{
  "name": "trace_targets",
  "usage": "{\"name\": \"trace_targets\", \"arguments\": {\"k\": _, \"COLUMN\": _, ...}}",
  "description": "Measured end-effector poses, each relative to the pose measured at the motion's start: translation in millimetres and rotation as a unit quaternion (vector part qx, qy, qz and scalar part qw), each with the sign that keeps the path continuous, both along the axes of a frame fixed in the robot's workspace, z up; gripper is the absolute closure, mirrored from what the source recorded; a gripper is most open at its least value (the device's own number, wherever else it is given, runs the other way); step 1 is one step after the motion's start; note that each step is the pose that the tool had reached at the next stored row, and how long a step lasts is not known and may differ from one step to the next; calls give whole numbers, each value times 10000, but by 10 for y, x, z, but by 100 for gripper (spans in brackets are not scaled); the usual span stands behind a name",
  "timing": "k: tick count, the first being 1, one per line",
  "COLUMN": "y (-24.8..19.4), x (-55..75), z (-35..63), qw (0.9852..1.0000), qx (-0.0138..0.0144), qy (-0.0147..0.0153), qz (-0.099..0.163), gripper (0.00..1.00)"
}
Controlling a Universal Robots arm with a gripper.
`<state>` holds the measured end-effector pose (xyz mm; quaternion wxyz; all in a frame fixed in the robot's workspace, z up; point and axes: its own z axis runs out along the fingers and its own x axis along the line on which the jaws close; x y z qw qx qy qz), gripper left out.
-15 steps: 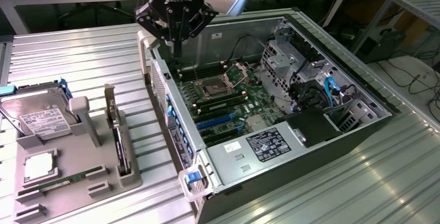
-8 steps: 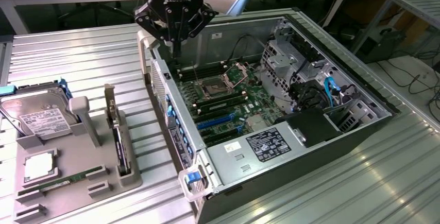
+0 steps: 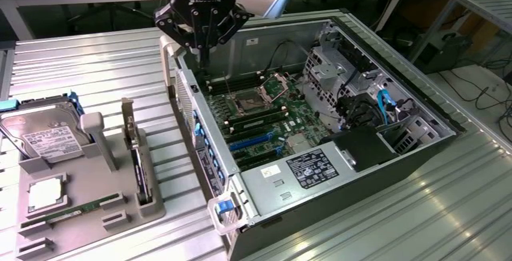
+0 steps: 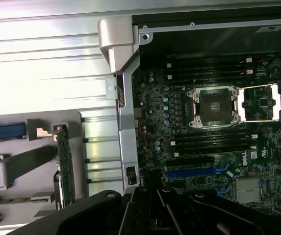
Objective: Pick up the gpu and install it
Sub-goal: 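Reach for the gpu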
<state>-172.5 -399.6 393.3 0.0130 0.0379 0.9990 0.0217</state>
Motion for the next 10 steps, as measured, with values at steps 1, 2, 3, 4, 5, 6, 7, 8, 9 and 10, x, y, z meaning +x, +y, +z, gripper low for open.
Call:
{"name": "trace_targets", "arguments": {"k": 1, "y": 0, "x": -2, "z": 0, "qw": 10000, "qx": 0, "qy": 0, "qz": 0, "gripper": 89}}
{"name": "trace_targets", "arguments": {"k": 2, "y": 0, "x": -5, "z": 0, "qw": 10000, "qx": 0, "qy": 0, "qz": 0, "gripper": 89}}
{"name": "trace_targets", "arguments": {"k": 3, "y": 0, "x": -7, "z": 0, "qw": 10000, "qx": 0, "qy": 0, "qz": 0, "gripper": 89}}
{"name": "trace_targets", "arguments": {"k": 4, "y": 0, "x": -9, "z": 0, "qw": 10000, "qx": 0, "qy": 0, "qz": 0, "gripper": 89}}
{"name": "trace_targets", "arguments": {"k": 5, "y": 0, "x": -12, "z": 0, "qw": 10000, "qx": 0, "qy": 0, "qz": 0, "gripper": 89}}
{"name": "trace_targets", "arguments": {"k": 6, "y": -1, "x": -14, "z": 0, "qw": 10000, "qx": 0, "qy": 0, "qz": 0, "gripper": 89}}
{"name": "trace_targets", "arguments": {"k": 7, "y": -1, "x": -16, "z": 0, "qw": 10000, "qx": 0, "qy": 0, "qz": 0, "gripper": 89}}
{"name": "trace_targets", "arguments": {"k": 8, "y": -1, "x": -19, "z": 0, "qw": 10000, "qx": 0, "qy": 0, "qz": 0, "gripper": 89}}
{"name": "trace_targets", "arguments": {"k": 9, "y": -1, "x": -21, "z": 0, "qw": 10000, "qx": 0, "qy": 0, "qz": 0, "gripper": 89}}
{"name": "trace_targets", "arguments": {"k": 10, "y": -1, "x": -23, "z": 0, "qw": 10000, "qx": 0, "qy": 0, "qz": 0, "gripper": 89}}
